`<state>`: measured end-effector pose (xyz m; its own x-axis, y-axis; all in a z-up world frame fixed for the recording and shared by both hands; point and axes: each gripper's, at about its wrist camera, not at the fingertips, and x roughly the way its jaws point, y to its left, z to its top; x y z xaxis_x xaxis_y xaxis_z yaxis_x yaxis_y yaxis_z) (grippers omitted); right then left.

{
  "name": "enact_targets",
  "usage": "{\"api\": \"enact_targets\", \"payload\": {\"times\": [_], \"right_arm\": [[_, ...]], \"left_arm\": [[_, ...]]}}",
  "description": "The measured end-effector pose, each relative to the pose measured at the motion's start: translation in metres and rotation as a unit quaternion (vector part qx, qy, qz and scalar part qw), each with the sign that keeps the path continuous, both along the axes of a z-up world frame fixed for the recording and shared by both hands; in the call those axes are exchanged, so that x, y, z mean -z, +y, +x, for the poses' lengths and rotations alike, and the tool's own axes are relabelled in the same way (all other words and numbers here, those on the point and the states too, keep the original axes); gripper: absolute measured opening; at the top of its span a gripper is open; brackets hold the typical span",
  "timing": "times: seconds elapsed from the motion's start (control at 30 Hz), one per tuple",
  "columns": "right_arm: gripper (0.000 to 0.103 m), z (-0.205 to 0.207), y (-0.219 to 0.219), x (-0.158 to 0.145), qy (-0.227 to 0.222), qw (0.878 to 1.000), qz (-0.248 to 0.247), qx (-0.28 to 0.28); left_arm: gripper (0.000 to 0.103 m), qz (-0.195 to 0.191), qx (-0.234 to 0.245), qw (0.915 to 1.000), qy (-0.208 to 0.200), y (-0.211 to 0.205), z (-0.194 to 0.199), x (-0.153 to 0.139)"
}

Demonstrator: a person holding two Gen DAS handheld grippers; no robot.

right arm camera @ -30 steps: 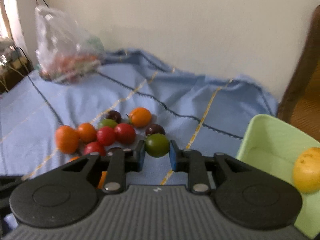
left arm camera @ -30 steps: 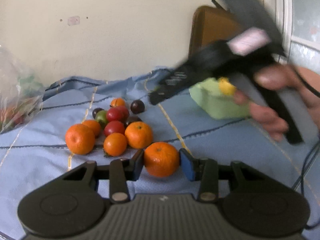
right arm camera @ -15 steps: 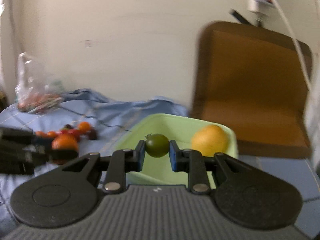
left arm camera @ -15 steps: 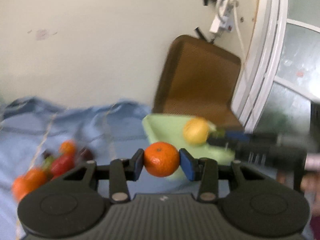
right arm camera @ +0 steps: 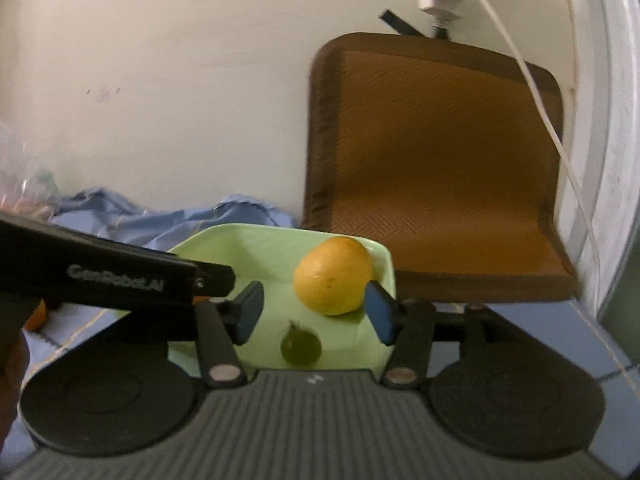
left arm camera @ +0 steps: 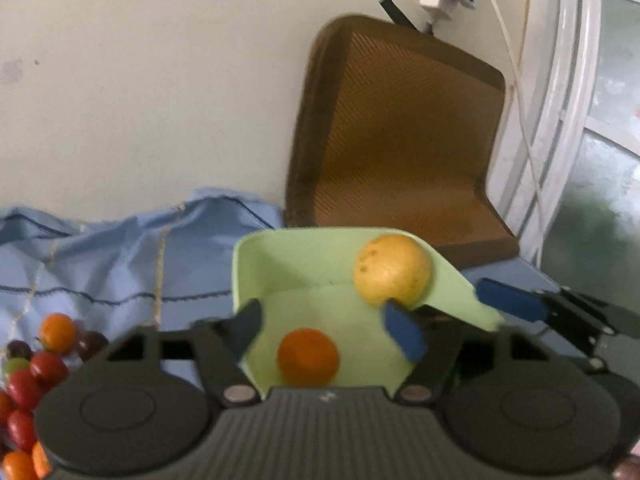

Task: Organize fruits
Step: 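Return both grippers to the pile and grasp a dark tomato with the right gripper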

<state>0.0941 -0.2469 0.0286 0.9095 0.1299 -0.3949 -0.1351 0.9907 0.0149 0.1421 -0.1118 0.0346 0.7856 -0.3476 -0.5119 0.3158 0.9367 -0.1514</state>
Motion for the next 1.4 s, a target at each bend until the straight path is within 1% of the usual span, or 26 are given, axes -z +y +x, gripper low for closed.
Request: {"api": "enact_targets", "payload": {"times": [0.13,0.17,0.27,0.33,0.43,0.47,0.5,0.6,0.63,0.7,0.8,0.83,0.87,0.93,0.97,1.0,1.03,1.07,1.1,1.13,1.17,1.23,1.27,1.4], "right_arm": [[0.066,-0.008,-0.004,-0.005,-0.036,0.999,0.012,0.023],[0.070,-0.010,-0.005,-0.007,-0.042,0.999,0.017,0.026],[0.070,-0.019,-0.005,-0.013,-0.060,0.997,0.028,0.030],[0.070,-0.028,-0.002,-0.017,-0.070,0.997,0.035,0.026],[0.070,-0.035,0.010,-0.017,-0.070,0.997,0.040,0.012],[0.073,-0.038,0.014,-0.016,-0.068,0.997,0.042,0.003],[0.078,-0.040,0.020,-0.016,-0.064,0.997,0.046,-0.011],[0.085,-0.048,0.041,-0.016,-0.062,0.996,0.048,-0.036],[0.087,-0.051,0.049,-0.017,-0.066,0.996,0.041,-0.042],[0.096,-0.057,0.070,-0.018,-0.074,0.995,0.019,-0.066],[0.096,-0.064,0.101,-0.021,-0.079,0.990,-0.013,-0.118],[0.096,-0.064,0.110,-0.021,-0.077,0.988,-0.021,-0.133],[0.096,-0.063,0.120,-0.021,-0.069,0.986,-0.030,-0.151],[0.094,-0.056,0.136,-0.021,-0.050,0.982,-0.041,-0.179],[0.089,-0.050,0.143,-0.020,-0.041,0.980,-0.046,-0.187],[0.080,-0.041,0.151,-0.020,-0.027,0.979,-0.050,-0.194],[0.074,-0.033,0.157,-0.020,-0.012,0.979,-0.052,-0.198],[0.063,-0.024,0.161,-0.020,0.005,0.979,-0.049,-0.199],[0.056,-0.014,0.165,-0.018,0.023,0.979,-0.042,-0.197],[0.054,-0.002,0.167,-0.017,0.037,0.980,-0.037,-0.190],[0.049,0.007,0.168,-0.015,0.049,0.982,-0.033,-0.182],[0.043,0.028,0.172,-0.011,0.076,0.984,-0.025,-0.160],[0.042,0.037,0.172,-0.009,0.090,0.984,-0.021,-0.150],[0.043,0.065,0.177,-0.001,0.140,0.980,0.008,-0.144]], "left_arm": [[0.075,-0.022,-0.006,0.9996,-0.017,0.015,-0.013,-0.011],[0.075,-0.028,-0.007,0.9993,-0.024,0.021,-0.019,-0.014],[0.078,-0.040,-0.007,0.9980,-0.047,0.045,-0.043,-0.020],[0.080,-0.036,-0.009,0.9974,-0.061,0.063,-0.064,-0.020],[0.081,-0.021,-0.018,0.9970,-0.073,0.087,-0.097,-0.015],[0.082,-0.017,-0.020,0.9969,-0.075,0.094,-0.107,-0.013],[0.083,-0.013,-0.022,0.9968,-0.076,0.101,-0.118,-0.009],[0.084,0.012,-0.028,0.9960,-0.084,0.119,-0.148,0.000],[0.084,0.022,-0.032,0.9953,-0.088,0.125,-0.157,0.004],[0.086,0.041,-0.042,0.9937,-0.096,0.136,-0.172,0.009],[0.086,0.061,-0.066,0.9912,-0.097,0.148,-0.179,0.018],[0.086,0.062,-0.076,0.9908,-0.092,0.151,-0.177,0.020],[0.086,0.052,-0.085,0.9914,-0.084,0.156,-0.174,0.021],[0.086,0.029,-0.093,0.9915,-0.086,0.165,-0.174,0.019],[0.086,0.024,-0.097,0.9911,-0.087,0.167,-0.173,0.019],[0.085,0.019,-0.097,0.9913,-0.087,0.168,-0.174,0.019],[0.085,0.015,-0.096,0.9913,-0.089,0.171,-0.176,0.019],[0.085,0.013,-0.096,0.9909,-0.094,0.172,-0.178,0.019],[0.084,0.014,-0.095,0.9904,-0.099,0.172,-0.180,0.019],[0.084,0.015,-0.093,0.9901,-0.104,0.170,-0.182,0.019],[0.083,0.019,-0.091,0.9898,-0.108,0.169,-0.183,0.018],[0.083,0.026,-0.085,0.9894,-0.115,0.165,-0.185,0.018],[0.083,0.029,-0.082,0.9893,-0.117,0.163,-0.184,0.018],[0.083,0.031,-0.076,0.9898,-0.117,0.161,-0.184,0.019]]}}
